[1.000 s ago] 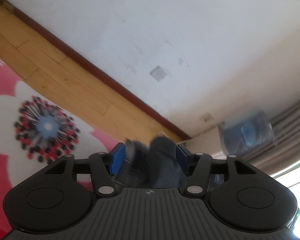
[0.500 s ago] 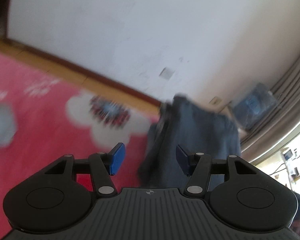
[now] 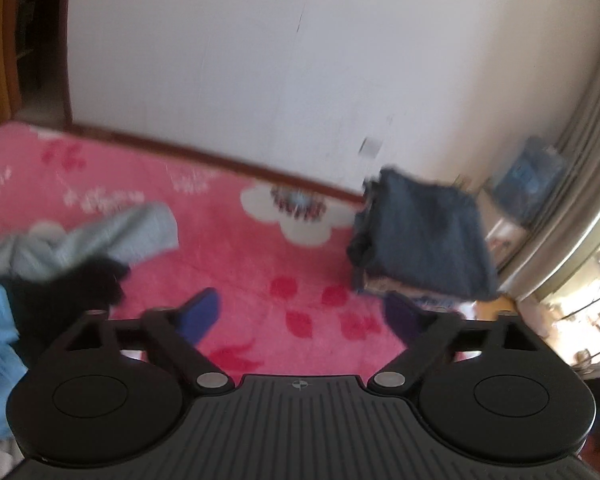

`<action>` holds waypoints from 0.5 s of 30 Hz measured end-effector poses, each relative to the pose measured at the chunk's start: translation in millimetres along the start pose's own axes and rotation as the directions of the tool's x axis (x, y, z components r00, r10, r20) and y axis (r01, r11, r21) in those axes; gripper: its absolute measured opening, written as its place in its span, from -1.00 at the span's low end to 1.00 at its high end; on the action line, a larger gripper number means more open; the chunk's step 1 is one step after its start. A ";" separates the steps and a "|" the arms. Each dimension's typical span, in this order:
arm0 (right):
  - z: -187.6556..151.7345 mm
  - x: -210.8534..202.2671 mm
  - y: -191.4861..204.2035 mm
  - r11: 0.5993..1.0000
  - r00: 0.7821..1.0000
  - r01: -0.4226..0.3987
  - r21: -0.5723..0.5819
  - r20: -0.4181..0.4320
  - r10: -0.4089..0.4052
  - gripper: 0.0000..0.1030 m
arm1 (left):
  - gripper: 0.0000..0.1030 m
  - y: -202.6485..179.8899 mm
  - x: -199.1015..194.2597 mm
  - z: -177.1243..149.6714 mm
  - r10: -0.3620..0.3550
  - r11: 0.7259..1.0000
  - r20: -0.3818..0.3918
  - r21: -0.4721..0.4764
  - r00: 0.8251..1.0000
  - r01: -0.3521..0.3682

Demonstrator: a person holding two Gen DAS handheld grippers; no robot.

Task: Fold clothes

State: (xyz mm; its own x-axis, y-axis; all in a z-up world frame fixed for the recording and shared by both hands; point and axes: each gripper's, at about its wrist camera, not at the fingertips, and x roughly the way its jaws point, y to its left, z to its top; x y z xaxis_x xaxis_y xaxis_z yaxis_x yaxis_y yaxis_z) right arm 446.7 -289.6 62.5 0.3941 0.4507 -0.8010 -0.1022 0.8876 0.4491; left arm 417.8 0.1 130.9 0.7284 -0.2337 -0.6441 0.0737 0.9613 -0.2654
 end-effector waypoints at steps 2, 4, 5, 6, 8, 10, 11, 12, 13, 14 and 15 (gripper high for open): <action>-6.6 -10.7 21.2 0.997 1.000 -0.001 0.072 -0.030 0.003 -0.08 | 0.94 5.4 -18.3 10.8 -0.070 0.997 0.033 0.014 0.997 0.069; -25.4 -25.3 42.3 0.990 0.998 0.002 0.142 -0.057 0.006 -0.08 | 0.94 7.0 -33.8 24.3 -0.122 0.991 0.035 0.066 0.992 0.119; -35.8 -38.5 55.4 0.985 0.999 0.022 0.170 -0.041 -0.015 -0.07 | 0.94 6.1 -41.0 29.6 -0.142 0.986 0.034 0.095 0.989 0.139; -46.2 -51.6 68.5 0.979 0.999 0.041 0.198 -0.025 -0.037 -0.07 | 0.96 5.0 -49.8 33.8 -0.161 0.979 0.028 0.131 0.986 0.157; -66.0 -78.2 94.1 0.965 0.996 0.083 0.247 0.004 -0.086 -0.01 | 1.00 4.4 -69.2 39.4 -0.187 0.966 0.016 0.187 0.982 0.181; -76.0 -102.1 113.5 0.953 0.991 0.120 0.279 0.021 -0.131 0.02 | 1.00 5.6 -89.3 41.2 -0.178 0.964 0.000 0.202 0.984 0.174; -77.9 -113.6 121.7 0.948 0.988 0.133 0.289 0.034 -0.149 0.05 | 1.00 6.6 -97.4 40.9 -0.152 0.970 -0.004 0.192 0.988 0.150; -77.6 -125.5 130.2 0.948 0.985 0.139 0.287 0.059 -0.163 0.08 | 1.00 7.7 -105.3 40.6 -0.126 0.976 -0.007 0.181 0.992 0.125; -75.4 -135.4 137.3 0.952 0.981 0.142 0.271 0.088 -0.171 0.24 | 1.00 8.8 -113.2 40.2 -0.099 0.980 -0.011 0.170 0.995 0.099; -71.7 -142.2 142.3 0.956 0.977 0.150 0.250 0.114 -0.183 0.41 | 1.00 12.1 -119.8 38.9 -0.081 0.986 -0.001 0.144 0.997 0.080; -68.4 -148.4 146.1 0.960 0.970 0.163 0.226 0.142 -0.198 0.47 | 1.00 15.5 -123.0 35.7 -0.071 0.990 0.012 0.121 0.997 0.069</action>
State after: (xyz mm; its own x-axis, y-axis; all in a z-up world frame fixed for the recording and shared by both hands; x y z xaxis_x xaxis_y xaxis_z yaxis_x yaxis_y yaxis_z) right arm 310.8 -220.2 219.8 0.5320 0.2478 -0.8097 0.1727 0.9044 0.3902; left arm 353.7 48.9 231.6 0.7291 -0.2998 -0.6153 0.2062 0.9534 -0.2203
